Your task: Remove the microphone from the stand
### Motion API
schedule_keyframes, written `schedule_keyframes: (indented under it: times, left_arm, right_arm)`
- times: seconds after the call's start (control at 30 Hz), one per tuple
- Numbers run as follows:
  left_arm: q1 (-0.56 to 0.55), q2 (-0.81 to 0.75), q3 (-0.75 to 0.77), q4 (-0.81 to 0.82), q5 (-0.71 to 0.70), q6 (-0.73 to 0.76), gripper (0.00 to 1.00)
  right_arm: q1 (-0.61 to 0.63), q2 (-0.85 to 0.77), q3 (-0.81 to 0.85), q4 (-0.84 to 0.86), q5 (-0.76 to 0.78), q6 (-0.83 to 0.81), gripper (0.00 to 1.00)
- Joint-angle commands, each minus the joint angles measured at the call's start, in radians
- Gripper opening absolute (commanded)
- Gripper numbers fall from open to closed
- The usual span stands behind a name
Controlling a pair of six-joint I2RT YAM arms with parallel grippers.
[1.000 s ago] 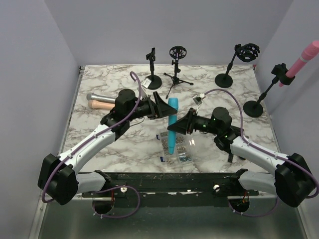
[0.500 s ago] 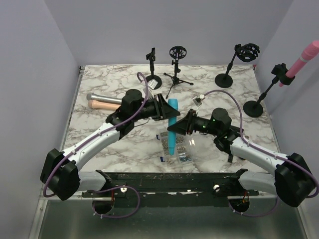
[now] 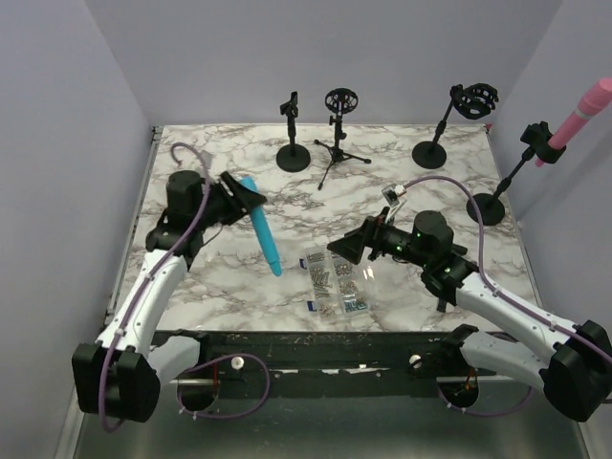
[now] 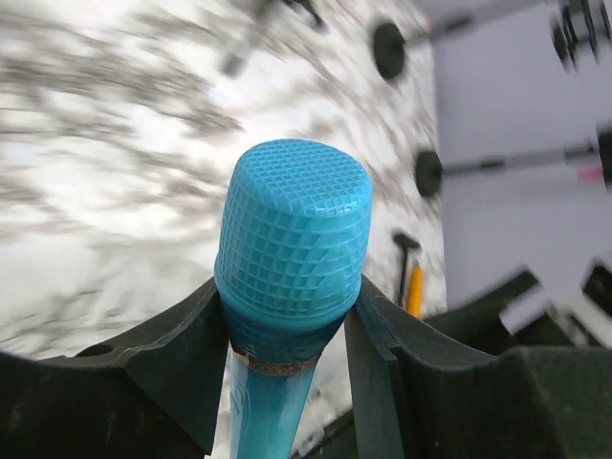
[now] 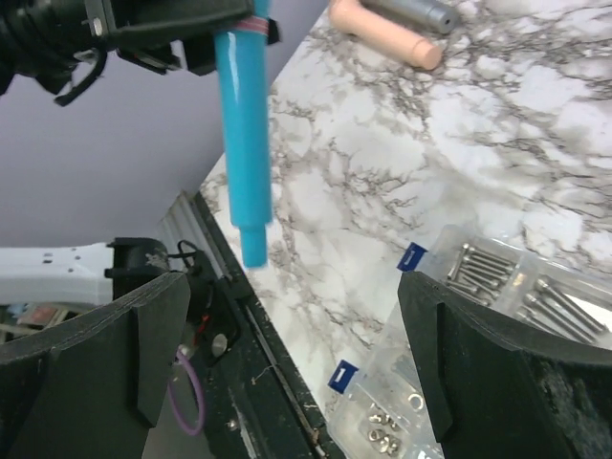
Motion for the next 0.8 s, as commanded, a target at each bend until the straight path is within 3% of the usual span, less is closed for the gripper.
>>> schedule_keyframes:
  times: [0.0, 0.1, 0.3, 0.63, 0.77]
  left_arm:
    - [0.239, -0.087, -0.021, -0.319, -0.200, -0.085, 0.00]
    - [0.415, -0.090, -0.058, -0.365, -0.258, -0.216, 0.00]
    - [0.565, 0.006, -0.182, -0.224, -0.304, -0.544, 0.00]
    - [0.579, 0.300, -0.058, -0.210, -0.495, -0.661, 0.01]
    - [0.579, 0.366, -0.049, -0.176, -0.492, -0.690, 0.12]
  right_arm:
    - [0.004, -0.014, 0.049, -0.111, 0.105, -0.074, 1.00]
    - [0.005, 0.002, 0.066, -0.117, 0.108, -0.072, 1.00]
    - [0.005, 0.001, 0.065, -0.127, 0.134, -0.059, 1.00]
    - [0.004, -0.067, 0.046, -0.164, 0.205, -0.082, 1.00]
    - [0.005, -0.054, 0.051, -0.162, 0.203, -0.085, 1.00]
